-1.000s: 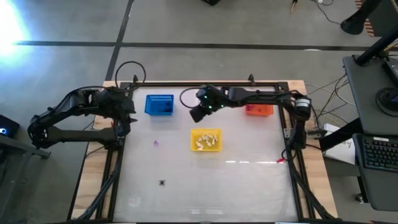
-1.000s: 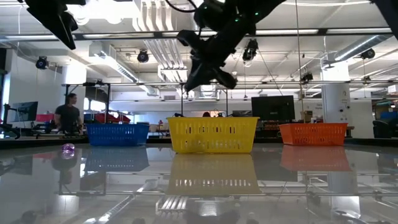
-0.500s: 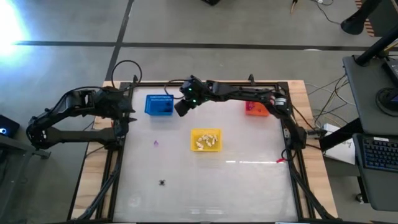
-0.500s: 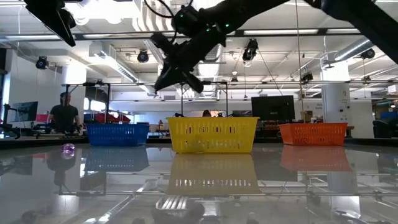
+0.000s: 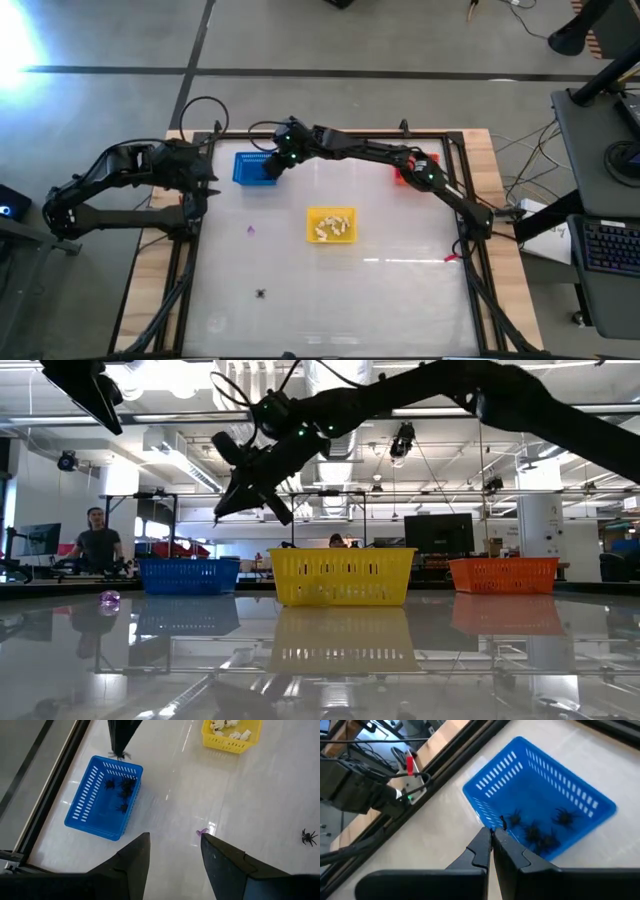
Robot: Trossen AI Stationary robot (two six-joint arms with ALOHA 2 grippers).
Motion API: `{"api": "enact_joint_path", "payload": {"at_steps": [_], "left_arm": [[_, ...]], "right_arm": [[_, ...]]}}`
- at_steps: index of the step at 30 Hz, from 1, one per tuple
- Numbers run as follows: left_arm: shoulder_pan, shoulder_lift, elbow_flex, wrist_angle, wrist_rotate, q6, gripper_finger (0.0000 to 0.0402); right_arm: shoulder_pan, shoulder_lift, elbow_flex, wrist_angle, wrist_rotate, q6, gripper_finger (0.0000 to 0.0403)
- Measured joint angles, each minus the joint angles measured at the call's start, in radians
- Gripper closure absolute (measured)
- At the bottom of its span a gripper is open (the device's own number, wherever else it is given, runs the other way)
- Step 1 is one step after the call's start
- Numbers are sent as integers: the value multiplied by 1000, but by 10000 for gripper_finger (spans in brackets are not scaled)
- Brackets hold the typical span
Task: Sort Halloween decoration
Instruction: Put the black spider toy into the blue bin, then put the purple witch hat toy into the orange bin
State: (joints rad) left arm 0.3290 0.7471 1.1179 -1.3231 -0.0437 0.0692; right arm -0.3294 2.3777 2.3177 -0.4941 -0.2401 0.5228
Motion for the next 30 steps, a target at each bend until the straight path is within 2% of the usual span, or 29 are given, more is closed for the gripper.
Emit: {"api": "enact_joint_path", "payload": {"at_steps": [3, 12, 24, 30], "left_arm": [[0, 0, 0, 0, 0, 0, 242], [0, 2, 0, 0, 0, -2, 242], [0, 10, 0, -1, 0, -1, 242], [0, 34, 0, 0, 1, 0, 242]], "right_arm": [[0, 39, 40, 1, -5, 0, 394], [-4, 61, 36, -3, 2, -17, 387], [-7, 44, 35, -20, 3, -52, 298], [-7, -60, 35, -210, -4, -80, 280]]}}
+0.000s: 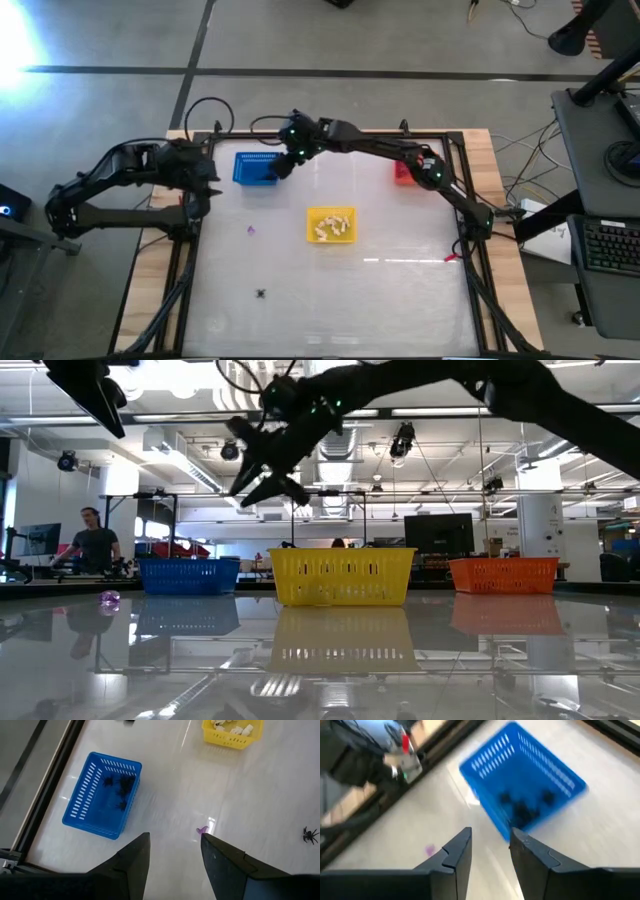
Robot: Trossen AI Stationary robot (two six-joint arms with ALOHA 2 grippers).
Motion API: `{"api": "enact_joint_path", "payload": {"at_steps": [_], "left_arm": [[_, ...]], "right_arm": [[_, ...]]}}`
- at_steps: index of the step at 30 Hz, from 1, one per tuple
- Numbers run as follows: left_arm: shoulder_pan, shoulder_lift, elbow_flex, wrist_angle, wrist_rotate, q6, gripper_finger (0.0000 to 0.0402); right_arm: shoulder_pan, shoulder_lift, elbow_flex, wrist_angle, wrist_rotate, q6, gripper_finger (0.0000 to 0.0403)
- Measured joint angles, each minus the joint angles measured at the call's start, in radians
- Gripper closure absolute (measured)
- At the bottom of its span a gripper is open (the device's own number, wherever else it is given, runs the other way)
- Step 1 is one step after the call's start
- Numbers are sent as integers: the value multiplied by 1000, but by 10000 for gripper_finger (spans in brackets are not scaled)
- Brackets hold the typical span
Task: Sort Halloween decoration
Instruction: Put the purple witch hat toy into the orange bin
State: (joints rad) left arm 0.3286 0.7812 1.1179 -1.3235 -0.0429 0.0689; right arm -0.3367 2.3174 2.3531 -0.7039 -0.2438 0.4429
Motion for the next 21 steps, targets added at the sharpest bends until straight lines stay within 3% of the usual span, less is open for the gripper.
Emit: {"api": "enact_joint_path", "payload": {"at_steps": [7, 15, 21], "left_arm": [[0, 34, 0, -1, 4, -9, 242], [0, 34, -12, 7, 106, -38, 222], [-1, 21, -131, 61, 108, -24, 207]], "right_arm": [[16, -144, 0, -308, 25, -86, 275], [76, -281, -1, -540, 263, -82, 275], [138, -364, -1, -648, 339, -42, 275]]}}
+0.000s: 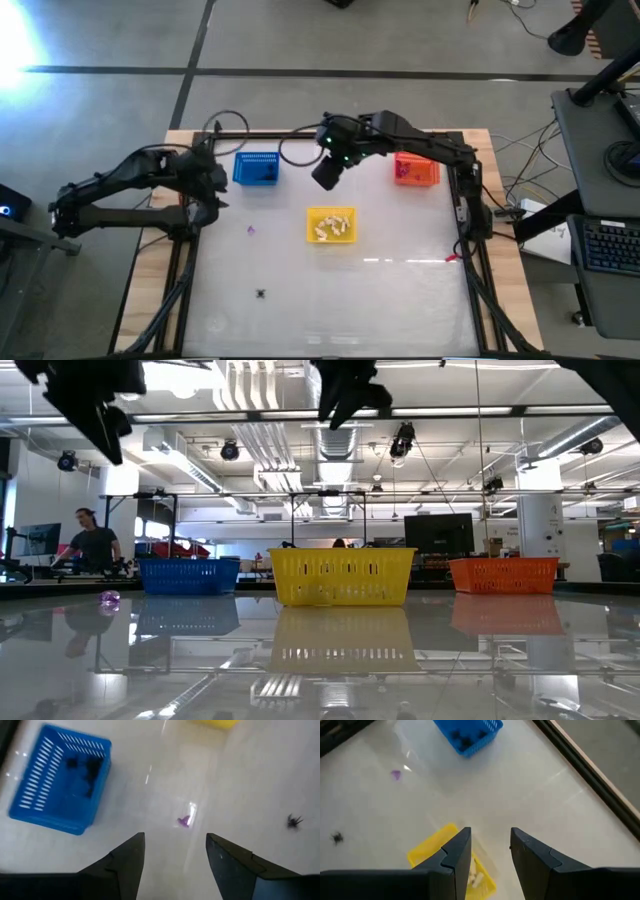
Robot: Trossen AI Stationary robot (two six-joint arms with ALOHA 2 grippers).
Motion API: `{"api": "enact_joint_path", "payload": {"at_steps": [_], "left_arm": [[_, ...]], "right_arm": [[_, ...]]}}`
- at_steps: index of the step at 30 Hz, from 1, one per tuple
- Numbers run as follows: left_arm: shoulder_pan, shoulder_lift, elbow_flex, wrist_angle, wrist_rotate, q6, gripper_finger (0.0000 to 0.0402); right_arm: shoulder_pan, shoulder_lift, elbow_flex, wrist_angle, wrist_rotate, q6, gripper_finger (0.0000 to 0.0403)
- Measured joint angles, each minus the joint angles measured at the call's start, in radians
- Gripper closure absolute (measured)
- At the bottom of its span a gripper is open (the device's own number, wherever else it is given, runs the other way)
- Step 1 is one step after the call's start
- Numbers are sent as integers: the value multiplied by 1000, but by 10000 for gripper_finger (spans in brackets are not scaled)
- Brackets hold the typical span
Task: Sort Halloween decoration
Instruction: Put the purple witch hat toy into the orange bin
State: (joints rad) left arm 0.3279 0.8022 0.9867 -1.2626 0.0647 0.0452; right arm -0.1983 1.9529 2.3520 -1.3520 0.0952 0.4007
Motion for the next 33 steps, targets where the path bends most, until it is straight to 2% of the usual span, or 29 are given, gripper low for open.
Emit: {"api": "enact_joint_path", "payload": {"at_steps": [4, 15, 22, 33], "left_arm": [[0, 13, -85, 61, 15, 12, 211], [0, 166, -80, 76, 27, -20, 212], [0, 255, -96, 200, 66, -94, 212], [0, 272, -331, 360, 137, -233, 212]], "right_arm": [[38, -38, 0, -28, 21, 8, 275], [63, -60, 0, -74, 39, 2, 275], [63, -60, 0, -185, 74, -17, 275], [56, -103, 0, -219, 82, -115, 275]]}}
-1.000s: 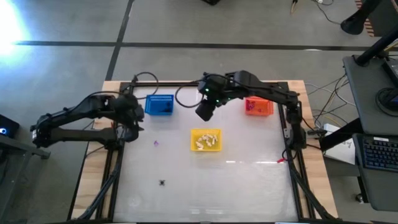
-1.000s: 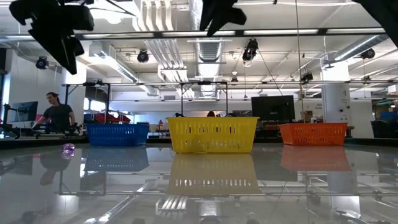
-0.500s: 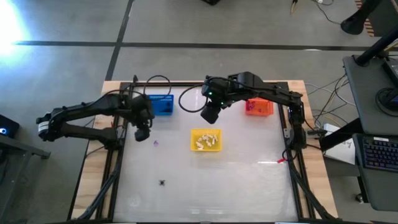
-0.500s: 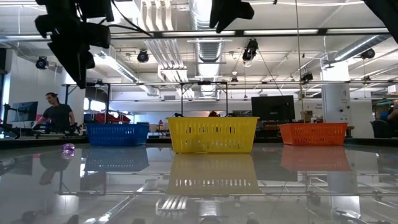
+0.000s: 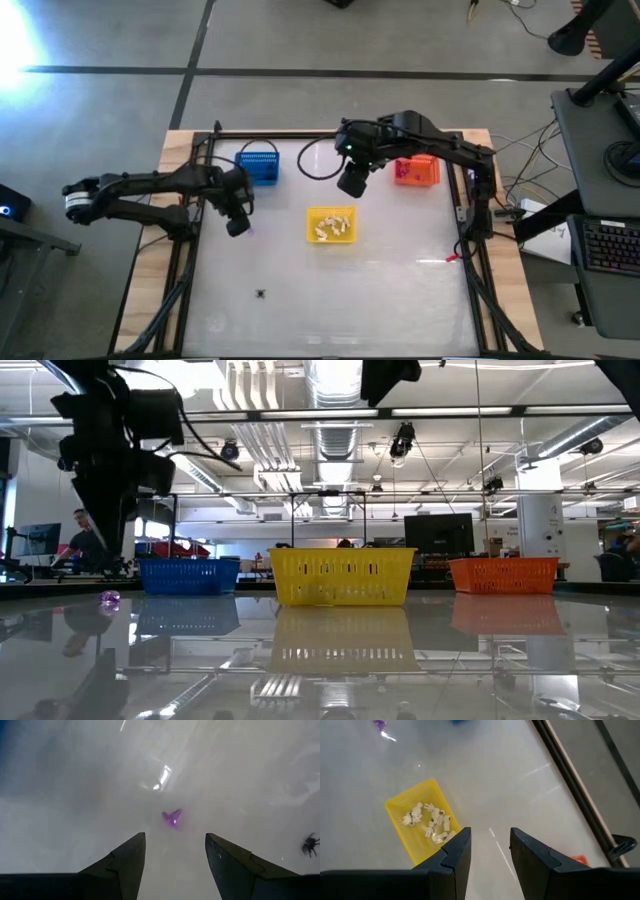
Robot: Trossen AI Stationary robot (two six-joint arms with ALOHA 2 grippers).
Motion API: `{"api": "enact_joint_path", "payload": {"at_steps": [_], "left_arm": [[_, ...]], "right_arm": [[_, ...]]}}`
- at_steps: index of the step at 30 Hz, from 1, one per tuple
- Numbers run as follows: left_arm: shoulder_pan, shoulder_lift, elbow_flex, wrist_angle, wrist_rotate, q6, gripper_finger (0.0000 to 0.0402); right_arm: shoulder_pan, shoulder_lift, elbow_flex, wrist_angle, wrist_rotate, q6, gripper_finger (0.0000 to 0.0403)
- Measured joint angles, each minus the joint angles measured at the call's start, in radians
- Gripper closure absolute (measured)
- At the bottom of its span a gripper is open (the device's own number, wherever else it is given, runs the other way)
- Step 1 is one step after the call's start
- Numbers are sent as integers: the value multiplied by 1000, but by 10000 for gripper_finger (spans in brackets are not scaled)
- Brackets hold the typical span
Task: Sort Halloween decoration
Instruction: Put the purple witch hat toy into the orange bin
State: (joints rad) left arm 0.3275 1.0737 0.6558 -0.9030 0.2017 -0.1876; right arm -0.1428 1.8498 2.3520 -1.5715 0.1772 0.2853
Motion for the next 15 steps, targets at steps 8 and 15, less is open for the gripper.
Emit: {"api": "enact_joint_path", "payload": {"at_steps": [8, 15], "left_arm": [[0, 41, -12, 37, 1, -92, 212], [-16, 85, -60, 81, 1, -205, 212]], "right_arm": [[-26, -44, 0, 0, 3, -10, 275], [-31, -60, 0, 0, 7, -20, 275]]}}
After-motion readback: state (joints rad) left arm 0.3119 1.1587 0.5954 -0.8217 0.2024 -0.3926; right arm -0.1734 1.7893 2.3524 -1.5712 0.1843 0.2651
